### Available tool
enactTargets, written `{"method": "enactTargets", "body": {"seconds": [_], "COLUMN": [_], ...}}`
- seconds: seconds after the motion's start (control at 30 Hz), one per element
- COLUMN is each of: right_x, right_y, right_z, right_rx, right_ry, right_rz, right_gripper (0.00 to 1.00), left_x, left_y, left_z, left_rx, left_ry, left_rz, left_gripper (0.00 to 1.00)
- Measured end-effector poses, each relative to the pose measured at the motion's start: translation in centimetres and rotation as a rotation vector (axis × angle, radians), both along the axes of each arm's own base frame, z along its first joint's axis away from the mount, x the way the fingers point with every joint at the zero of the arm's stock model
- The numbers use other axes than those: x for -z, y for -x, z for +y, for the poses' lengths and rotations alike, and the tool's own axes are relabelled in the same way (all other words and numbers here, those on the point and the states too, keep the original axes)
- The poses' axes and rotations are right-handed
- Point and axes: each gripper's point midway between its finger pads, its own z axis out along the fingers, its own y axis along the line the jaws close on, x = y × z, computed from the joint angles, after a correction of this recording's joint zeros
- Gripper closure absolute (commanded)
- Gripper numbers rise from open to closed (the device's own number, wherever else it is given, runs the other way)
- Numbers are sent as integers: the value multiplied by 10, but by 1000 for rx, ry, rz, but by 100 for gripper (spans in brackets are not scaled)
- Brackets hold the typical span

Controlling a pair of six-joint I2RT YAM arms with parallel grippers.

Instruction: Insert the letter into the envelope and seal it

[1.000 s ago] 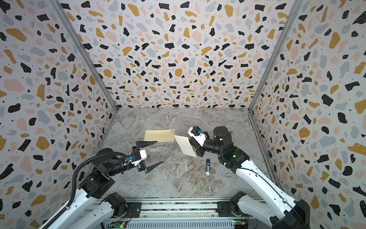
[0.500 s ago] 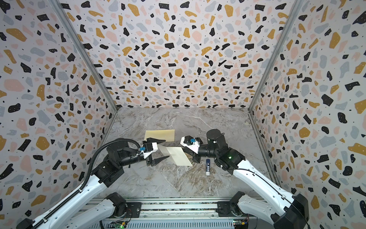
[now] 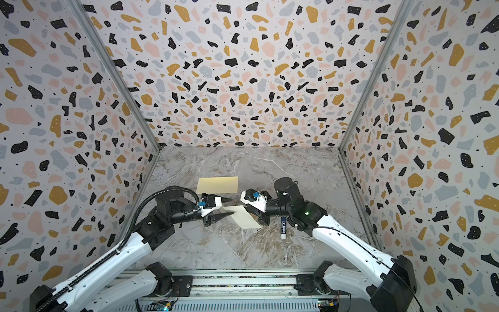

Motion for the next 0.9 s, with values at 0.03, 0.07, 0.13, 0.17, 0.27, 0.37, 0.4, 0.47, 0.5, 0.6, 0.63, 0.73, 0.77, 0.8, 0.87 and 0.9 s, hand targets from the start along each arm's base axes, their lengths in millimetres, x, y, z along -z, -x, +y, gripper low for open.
{"method": "enactTargets", "body": {"seconds": [0.03,0.07,0.13,0.17,0.27,0.37,0.4,0.47,0.5,0.6,0.63,0.73,0.77,0.8,0.87,0.9], "right_x": [0,0,0,0,0,0,0,0,0,2,2,-1,-2,-3,-8,-12], "right_y": [1,1,1,2,2,2,1,0,-1,-4,-6,-14,-17,-20,-24,-25], "right_z": [0,0,1,1,1,1,1,1,0,-1,-2,-7,-10,-14,-24,-29], "right_rx": [-3,-3,-5,-7,-9,-7,-7,-2,3,22,32,83,106,134,186,208], "right_ry": [0,1,1,1,2,4,5,9,12,25,31,52,61,72,87,89], "right_rz": [0,-2,-3,-4,-7,-13,-16,-24,-28,-40,-48,-85,-98,-117,-155,-174], "right_gripper": [100,100,100,100,100,100,100,98,94,84,83,76,74,72,67,63], "left_x": [2,3,6,7,9,9,9,10,10,13,14,18,18,19,19,19], "left_y": [0,-1,-1,-1,1,2,1,2,2,1,1,0,-1,-1,-2,-2], "left_z": [-1,-1,-2,-2,-3,-3,-3,-3,-3,-2,-1,0,1,2,4,4], "left_rx": [2,3,7,9,21,26,26,26,25,19,15,1,-6,-14,-24,-31], "left_ry": [-4,-7,-15,-17,-24,-25,-26,-27,-27,-33,-35,-40,-42,-43,-43,-44], "left_rz": [2,6,10,11,9,3,1,-2,-3,-5,-5,-5,-8,-12,-19,-24], "left_gripper": [67,69,74,77,86,89,90,94,98,100,100,100,100,100,100,100]}}
